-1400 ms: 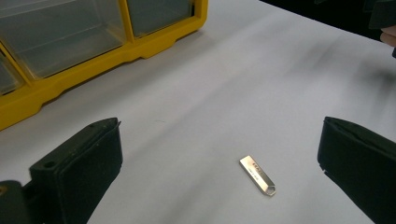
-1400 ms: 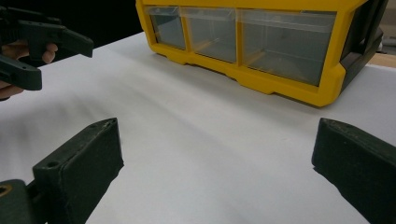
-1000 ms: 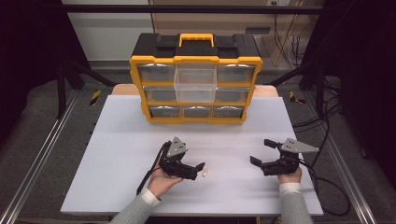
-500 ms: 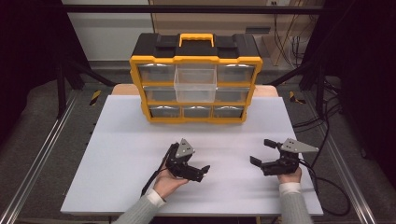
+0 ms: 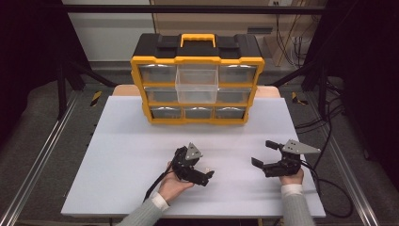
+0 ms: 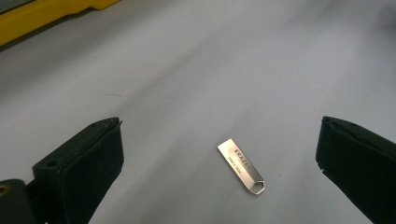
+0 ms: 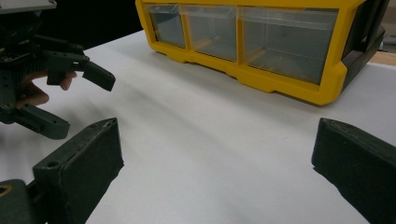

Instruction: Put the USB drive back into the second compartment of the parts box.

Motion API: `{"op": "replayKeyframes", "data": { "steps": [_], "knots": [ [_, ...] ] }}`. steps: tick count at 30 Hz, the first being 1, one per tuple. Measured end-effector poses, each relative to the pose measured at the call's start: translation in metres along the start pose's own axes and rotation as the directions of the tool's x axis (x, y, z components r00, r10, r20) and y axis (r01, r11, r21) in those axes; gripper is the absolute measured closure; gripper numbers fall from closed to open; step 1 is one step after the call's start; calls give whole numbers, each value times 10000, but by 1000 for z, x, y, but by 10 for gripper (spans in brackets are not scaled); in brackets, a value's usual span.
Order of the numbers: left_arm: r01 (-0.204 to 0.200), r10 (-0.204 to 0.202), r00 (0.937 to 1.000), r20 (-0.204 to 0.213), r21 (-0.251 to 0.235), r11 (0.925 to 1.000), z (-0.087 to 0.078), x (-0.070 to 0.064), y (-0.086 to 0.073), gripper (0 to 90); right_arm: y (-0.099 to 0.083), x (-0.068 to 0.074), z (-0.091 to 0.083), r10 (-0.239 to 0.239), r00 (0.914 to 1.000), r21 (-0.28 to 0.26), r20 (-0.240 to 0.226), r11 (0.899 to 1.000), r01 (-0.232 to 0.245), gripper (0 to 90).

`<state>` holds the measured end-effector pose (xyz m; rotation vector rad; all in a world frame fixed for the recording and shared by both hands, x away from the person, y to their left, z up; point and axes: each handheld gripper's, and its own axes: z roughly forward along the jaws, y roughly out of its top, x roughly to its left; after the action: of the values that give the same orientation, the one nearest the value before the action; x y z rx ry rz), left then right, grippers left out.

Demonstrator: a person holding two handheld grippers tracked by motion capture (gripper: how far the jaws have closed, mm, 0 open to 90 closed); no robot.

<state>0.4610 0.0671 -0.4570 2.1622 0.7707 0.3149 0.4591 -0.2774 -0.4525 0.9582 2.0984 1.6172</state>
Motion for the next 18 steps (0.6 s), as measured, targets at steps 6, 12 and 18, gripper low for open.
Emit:
{"op": "replayKeyframes", "data": {
  "steps": [6,12,18],
  "knots": [
    [102,-103,9999,16,355,9993,4,0,-1,56,0,0,0,-6,10000,-1,1,10000,6,22],
    [7,-14,10000,93,759,9971,8,-3,-3,151,0,0,0,-2,10000,9,-1,10000,2,22],
    [-46,27,9998,189,990,9951,10,-6,-3,258,0,0,0,-10,10000,-5,1,10000,10,22]
  ]
}}
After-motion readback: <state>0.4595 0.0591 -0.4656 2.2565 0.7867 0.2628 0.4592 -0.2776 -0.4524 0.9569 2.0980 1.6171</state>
